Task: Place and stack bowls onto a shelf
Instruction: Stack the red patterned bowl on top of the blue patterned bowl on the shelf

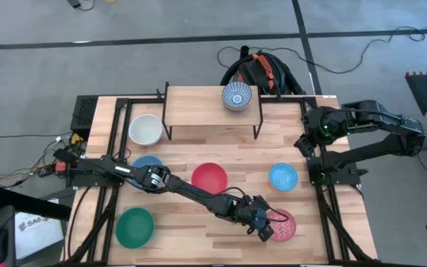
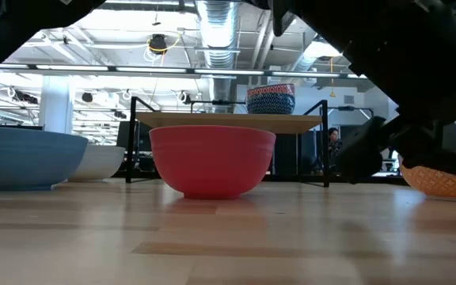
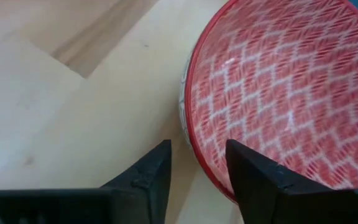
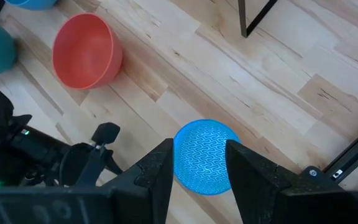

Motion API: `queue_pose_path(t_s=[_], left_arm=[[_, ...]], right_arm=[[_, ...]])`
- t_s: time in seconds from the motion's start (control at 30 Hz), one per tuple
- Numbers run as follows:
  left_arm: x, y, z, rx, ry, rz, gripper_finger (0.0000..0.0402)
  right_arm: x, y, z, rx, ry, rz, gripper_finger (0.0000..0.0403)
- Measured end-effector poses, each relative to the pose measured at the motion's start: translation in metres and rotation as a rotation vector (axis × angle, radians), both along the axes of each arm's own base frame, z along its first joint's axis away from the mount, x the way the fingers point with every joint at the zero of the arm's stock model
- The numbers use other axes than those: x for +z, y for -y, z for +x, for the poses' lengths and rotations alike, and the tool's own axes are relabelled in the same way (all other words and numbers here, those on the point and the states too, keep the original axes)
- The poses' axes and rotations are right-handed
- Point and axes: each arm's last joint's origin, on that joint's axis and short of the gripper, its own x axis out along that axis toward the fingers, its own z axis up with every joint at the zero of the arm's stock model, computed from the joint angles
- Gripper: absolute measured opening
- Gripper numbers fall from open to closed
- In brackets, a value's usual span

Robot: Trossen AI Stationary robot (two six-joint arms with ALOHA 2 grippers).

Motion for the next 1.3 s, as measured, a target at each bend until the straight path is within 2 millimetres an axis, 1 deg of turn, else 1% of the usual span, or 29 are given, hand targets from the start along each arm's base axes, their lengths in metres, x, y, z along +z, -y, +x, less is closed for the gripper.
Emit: queue_pose_path(t_s=[0.27,0.5,0.93,1.07,1.13,1.2,1.3], left_arm=[[-0.001,-0.007,0.002,-0.005,-0.021,-0.031,0.0075],[-0.001,-0.006,0.002,-0.026,-0.022,-0.035,0.0011],[0.0,-0.007,0.002,-0.007,-0.018,-0.032,0.0002],[0.009,-0.008,-0.001,-0.001,-0.029,-0.009,0.0001],[0.016,-0.01,-0.005,0.012,-0.051,0.019,0.0001],[0.026,-0.012,-0.008,0.026,-0.064,0.045,0.0001],[0.049,-0.016,-0.016,0.032,-0.081,0.085,0.0001]], right_arm=[[0.0,0.0,0.0,0.002,0.0,0.0,0.0171],[0.0,0.0,0.0,0.008,0.0,-0.004,0.0171],[0.0,-0.002,0.0,0.032,0.0,0.008,0.0171],[0.0,-0.006,0.0,0.073,0.001,0.007,0.0171],[0.0,-0.008,0.0,0.097,0.004,0.006,0.0171],[0.0,-0.011,0.0,0.113,0.007,0.0,0.0171],[0.001,-0.014,0.001,0.126,0.014,-0.019,0.0171]])
